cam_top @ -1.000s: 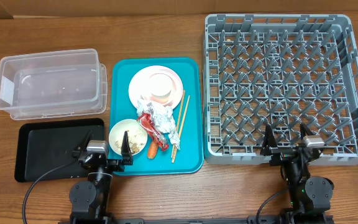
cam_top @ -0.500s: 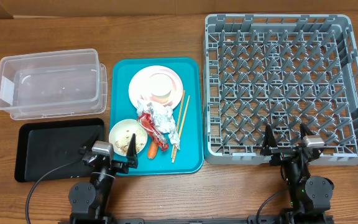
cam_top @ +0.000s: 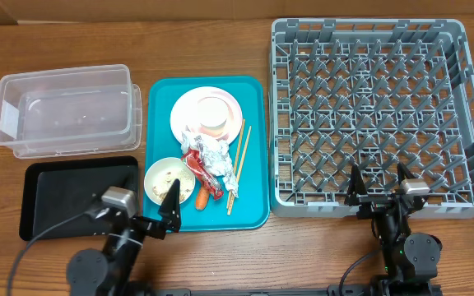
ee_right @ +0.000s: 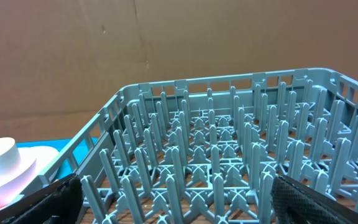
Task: Sort waste into correct bins and load items into the dishwasher
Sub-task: 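Reach the left gripper to the red snack wrapper and grasp it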
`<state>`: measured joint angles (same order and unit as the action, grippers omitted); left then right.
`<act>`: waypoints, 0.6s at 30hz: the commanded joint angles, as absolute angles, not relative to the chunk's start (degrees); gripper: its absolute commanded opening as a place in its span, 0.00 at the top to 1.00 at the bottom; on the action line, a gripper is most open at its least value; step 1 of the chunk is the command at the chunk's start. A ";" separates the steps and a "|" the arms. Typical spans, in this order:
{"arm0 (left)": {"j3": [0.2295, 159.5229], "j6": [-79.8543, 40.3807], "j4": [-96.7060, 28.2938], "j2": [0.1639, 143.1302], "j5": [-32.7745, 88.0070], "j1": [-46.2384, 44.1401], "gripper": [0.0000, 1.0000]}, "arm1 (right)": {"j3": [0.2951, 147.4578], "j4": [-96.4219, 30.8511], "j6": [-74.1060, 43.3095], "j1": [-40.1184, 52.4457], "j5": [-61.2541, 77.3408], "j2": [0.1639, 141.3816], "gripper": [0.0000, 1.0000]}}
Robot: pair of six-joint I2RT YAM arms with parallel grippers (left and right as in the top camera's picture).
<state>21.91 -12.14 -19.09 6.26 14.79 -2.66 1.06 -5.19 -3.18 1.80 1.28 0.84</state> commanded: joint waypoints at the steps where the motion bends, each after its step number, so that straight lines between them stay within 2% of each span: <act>1: 31.62 -12.23 -22.98 13.89 14.48 -2.98 0.00 | 0.45 -4.73 -3.16 1.41 1.39 0.16 0.00; 11: 59.48 -11.79 -48.10 45.47 19.88 -3.01 0.00 | 0.45 -4.73 -3.16 1.41 1.39 0.16 0.00; 18: 66.46 -12.27 -51.00 59.92 26.09 -3.01 0.00 | 0.45 -4.73 -3.16 1.41 1.39 0.16 0.00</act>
